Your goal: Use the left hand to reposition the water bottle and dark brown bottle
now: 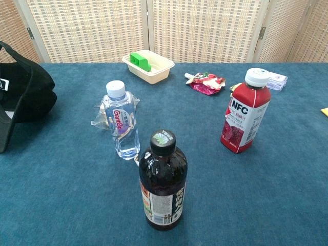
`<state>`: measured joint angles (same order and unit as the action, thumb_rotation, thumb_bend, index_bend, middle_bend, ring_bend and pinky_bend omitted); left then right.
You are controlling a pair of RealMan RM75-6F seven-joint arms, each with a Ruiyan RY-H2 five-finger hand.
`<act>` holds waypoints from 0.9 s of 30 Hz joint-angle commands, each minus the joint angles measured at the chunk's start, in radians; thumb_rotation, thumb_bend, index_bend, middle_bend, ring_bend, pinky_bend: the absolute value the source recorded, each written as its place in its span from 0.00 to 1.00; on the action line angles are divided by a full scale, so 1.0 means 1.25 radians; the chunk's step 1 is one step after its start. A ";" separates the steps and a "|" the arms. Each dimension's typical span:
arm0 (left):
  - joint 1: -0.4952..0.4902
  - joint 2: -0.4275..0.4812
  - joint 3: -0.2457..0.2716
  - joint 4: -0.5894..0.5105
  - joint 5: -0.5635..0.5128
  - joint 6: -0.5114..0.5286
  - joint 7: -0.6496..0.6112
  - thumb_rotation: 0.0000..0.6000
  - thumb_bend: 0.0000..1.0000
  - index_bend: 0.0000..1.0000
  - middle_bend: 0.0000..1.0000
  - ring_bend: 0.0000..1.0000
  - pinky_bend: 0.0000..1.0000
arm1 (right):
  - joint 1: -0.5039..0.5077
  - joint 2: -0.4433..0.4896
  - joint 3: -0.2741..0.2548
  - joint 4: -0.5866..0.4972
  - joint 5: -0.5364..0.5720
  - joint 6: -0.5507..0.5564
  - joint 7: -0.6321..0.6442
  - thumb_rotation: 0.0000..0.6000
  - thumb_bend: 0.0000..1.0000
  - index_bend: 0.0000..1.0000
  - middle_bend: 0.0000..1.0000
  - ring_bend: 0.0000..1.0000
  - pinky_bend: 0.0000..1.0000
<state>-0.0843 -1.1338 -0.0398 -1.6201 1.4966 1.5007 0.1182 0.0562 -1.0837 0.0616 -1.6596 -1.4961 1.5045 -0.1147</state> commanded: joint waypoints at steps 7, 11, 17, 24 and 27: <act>-0.007 -0.002 0.001 0.004 0.003 -0.011 -0.010 1.00 0.25 0.09 0.01 0.04 0.01 | 0.004 0.000 0.002 0.004 -0.012 0.002 0.008 1.00 0.09 0.19 0.16 0.05 0.18; -0.018 0.001 -0.001 0.011 0.010 -0.024 -0.032 1.00 0.25 0.09 0.01 0.05 0.05 | 0.005 0.001 0.008 0.009 -0.027 0.019 0.013 1.00 0.09 0.19 0.16 0.05 0.18; -0.042 0.007 -0.004 0.016 0.030 -0.044 -0.065 1.00 0.25 0.09 0.01 0.06 0.07 | 0.001 0.011 0.011 -0.004 -0.028 0.030 0.004 1.00 0.09 0.19 0.16 0.05 0.18; -0.106 0.025 -0.018 0.007 0.063 -0.105 -0.212 1.00 0.25 0.09 0.02 0.07 0.09 | -0.001 0.018 0.015 -0.010 -0.033 0.041 0.005 1.00 0.09 0.19 0.16 0.05 0.18; -0.136 0.022 -0.024 0.010 0.082 -0.128 -0.262 1.00 0.25 0.09 0.02 0.08 0.10 | -0.003 0.019 0.015 -0.010 -0.035 0.045 0.008 1.00 0.09 0.19 0.16 0.05 0.18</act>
<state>-0.2209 -1.1094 -0.0604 -1.6077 1.5765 1.3690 -0.1653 0.0521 -1.0598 0.0801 -1.6720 -1.5392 1.5610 -0.1047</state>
